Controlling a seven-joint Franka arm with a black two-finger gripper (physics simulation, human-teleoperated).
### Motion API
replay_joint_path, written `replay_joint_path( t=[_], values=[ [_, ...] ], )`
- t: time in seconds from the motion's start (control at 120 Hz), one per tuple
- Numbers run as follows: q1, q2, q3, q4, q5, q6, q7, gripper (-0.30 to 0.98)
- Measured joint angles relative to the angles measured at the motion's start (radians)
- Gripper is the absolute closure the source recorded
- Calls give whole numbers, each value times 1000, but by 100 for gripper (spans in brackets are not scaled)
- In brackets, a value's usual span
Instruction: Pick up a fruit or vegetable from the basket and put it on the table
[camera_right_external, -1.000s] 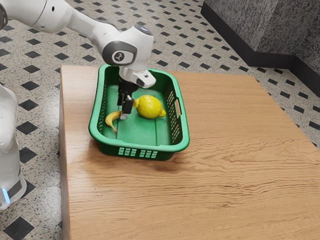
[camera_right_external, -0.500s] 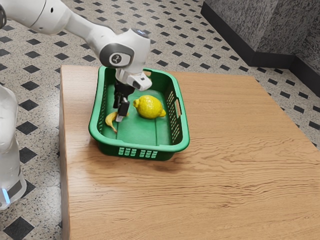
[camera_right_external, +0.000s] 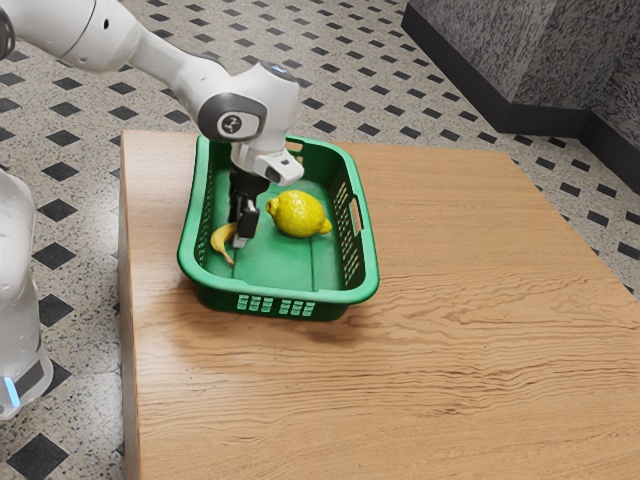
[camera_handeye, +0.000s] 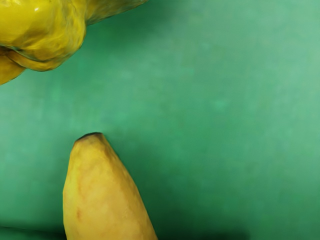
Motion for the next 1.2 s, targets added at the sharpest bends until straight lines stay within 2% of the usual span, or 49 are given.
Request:
replay_joint_path(
  t=[0.258, 0.417, 0.767, 1.0, 1.2],
  values=[
    [1, 0, 1, 0, -18, 2, -7, 42],
    [1, 0, 2, 0, -20, 1, -16, 52],
    [0, -6, -1, 16, -29, 2, -48, 55],
    [-1, -8, -9, 83, -31, 0, -62, 55],
    [-2, -6, -76, 201, -32, -13, -74, 55]
  ],
)
